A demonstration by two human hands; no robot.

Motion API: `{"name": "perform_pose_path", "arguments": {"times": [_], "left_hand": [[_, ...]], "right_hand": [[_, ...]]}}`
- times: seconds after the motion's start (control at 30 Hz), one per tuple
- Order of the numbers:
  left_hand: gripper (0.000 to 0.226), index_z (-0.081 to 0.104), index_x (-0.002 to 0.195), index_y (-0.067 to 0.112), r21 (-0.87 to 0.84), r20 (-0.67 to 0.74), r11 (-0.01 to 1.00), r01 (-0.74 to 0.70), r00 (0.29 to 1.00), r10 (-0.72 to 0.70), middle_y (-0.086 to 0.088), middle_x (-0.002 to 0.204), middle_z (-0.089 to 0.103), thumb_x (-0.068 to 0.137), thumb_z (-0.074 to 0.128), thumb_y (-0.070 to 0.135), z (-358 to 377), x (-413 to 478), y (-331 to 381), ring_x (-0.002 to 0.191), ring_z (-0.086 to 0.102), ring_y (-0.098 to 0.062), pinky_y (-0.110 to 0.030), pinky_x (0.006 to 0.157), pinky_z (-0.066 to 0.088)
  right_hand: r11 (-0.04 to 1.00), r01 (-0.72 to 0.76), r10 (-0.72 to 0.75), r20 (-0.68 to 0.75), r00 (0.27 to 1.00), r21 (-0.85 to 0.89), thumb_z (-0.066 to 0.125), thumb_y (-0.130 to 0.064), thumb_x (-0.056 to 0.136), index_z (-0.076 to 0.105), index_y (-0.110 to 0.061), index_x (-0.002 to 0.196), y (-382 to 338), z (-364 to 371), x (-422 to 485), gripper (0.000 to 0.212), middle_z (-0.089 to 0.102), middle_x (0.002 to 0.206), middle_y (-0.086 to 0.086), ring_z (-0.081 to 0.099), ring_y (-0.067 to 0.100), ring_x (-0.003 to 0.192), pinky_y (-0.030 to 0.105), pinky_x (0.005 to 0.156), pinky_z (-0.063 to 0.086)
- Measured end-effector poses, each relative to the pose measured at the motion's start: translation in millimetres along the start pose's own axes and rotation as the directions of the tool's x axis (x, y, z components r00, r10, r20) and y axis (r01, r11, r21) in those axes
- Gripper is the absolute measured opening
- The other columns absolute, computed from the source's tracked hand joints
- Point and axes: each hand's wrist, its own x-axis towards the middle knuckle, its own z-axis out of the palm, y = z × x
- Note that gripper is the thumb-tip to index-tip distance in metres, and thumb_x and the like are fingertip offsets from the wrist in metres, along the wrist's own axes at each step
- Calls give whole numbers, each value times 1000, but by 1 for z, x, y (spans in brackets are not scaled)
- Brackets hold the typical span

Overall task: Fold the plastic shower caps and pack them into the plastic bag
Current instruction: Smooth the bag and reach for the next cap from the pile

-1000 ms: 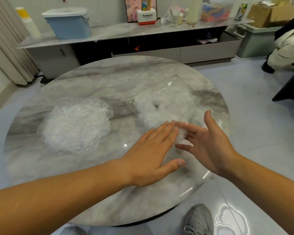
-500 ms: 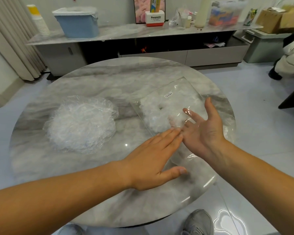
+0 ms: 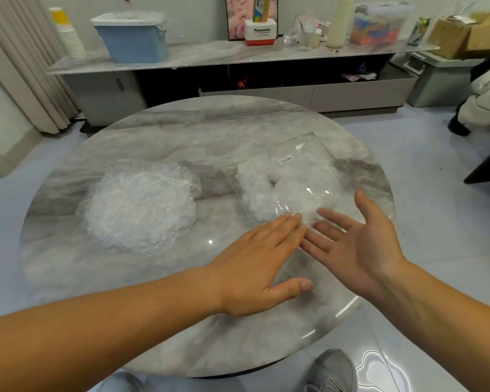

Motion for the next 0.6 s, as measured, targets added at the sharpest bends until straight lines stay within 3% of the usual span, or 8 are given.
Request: {"name": "perform_pose_path", "arguments": {"times": [0.1,0.23,0.37,0.6], "left_hand": [[86,-9,160,22,-10,5,1000,-3,1000,3,7,166,-22,97,27,69,-1,0,0,149,-25,0,-25,124,-8],[88,-5,161,20,-10,-16,1000,-19,1000,19,5,167,-19,96,27,69,-1,4,-1,151,-23,-3,-26,124,-6],[86,-3,162,23,7,-13,1000,-23,1000,23,4,167,-19,96,27,69,1,3,-6,151,-23,-5,-32,126,-4],[78,-7,159,37,-7,74,999,-31,997,31,8,164,-27,96,22,71,3,-1,-15,145,-33,0,-32,125,-6]], "right_hand": [[994,-51,36,140,989,99,47,-76,88,56,2,133,-1,17,5,91,63,133,22,66,39,118,52,111,43],[991,-66,48,154,987,114,47,-87,78,53,1,138,-6,36,21,107,55,144,18,57,36,129,55,116,36],[992,-74,54,185,981,103,50,-83,80,55,-6,139,-4,34,30,97,56,142,15,55,38,131,55,115,37],[1000,-31,29,195,980,6,62,-64,87,48,-17,146,-1,-2,4,76,59,141,15,64,45,118,56,110,43]]}}
